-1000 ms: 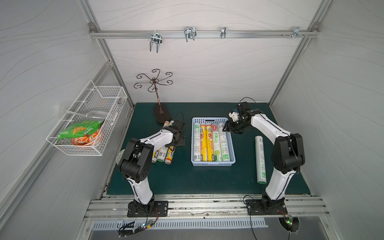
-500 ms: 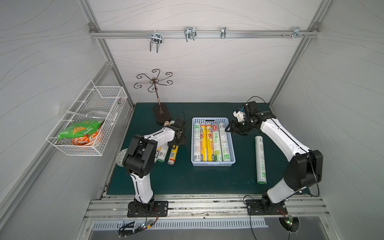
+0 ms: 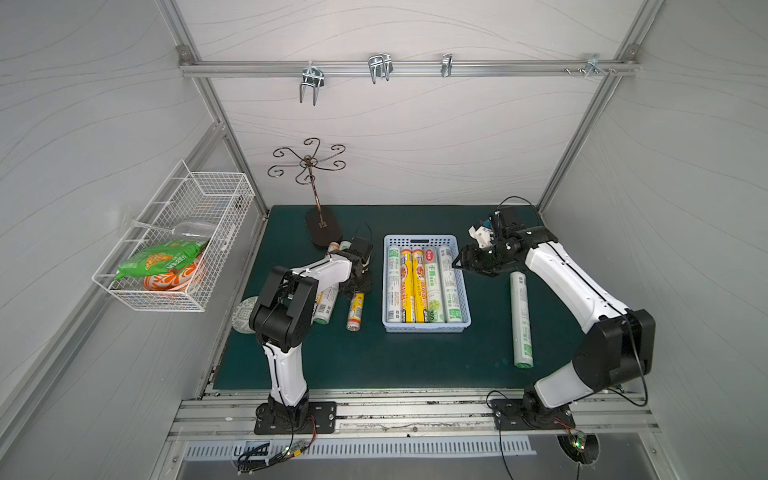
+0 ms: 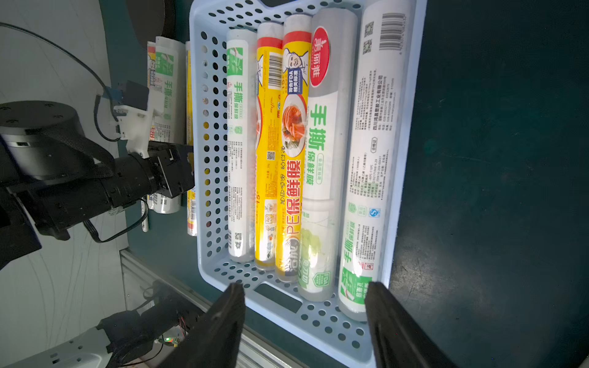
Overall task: Put the plastic wrap into the basket
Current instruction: Pick up the plastic wrap from the center of the board, then place the plastic wrap in the basket.
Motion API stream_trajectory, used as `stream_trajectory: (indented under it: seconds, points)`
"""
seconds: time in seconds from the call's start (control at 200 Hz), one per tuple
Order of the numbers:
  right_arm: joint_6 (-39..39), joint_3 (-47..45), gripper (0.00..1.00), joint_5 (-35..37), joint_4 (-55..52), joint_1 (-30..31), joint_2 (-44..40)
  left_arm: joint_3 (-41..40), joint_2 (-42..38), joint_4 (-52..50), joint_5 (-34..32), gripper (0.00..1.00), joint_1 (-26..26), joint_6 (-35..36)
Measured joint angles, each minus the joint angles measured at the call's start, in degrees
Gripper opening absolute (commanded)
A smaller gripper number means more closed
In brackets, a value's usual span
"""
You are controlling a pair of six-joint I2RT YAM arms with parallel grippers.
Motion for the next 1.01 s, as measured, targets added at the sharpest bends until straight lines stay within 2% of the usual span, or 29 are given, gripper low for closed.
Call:
stream_trajectory:
  seconds: [0.11,0.39,0.75,1.005]
  points:
    - [0.02,-0.83,0.65,0.02,0.0,0.0,-0.68,0.0,-0.13,0.04,0.9,0.37,-0.26,0.11]
    - [0.44,-3.34,0.65,0.15,-0.02,-0.02,-3.08,0.39,-3.5,-3.26,2.29,0.38,-1.66,-0.87]
    - [0.46,-5.62,0.65,0.83,0.0,-0.57,-4.11,13.73,-8.72,-15.63,-3.78,0.38,-7.67,-7.82]
    - [0.48,-6.43,0.64,1.77,0.02,-0.83,-4.68,18.91,-9.68,-16.63,-3.67,0.38,-12.11,-14.14]
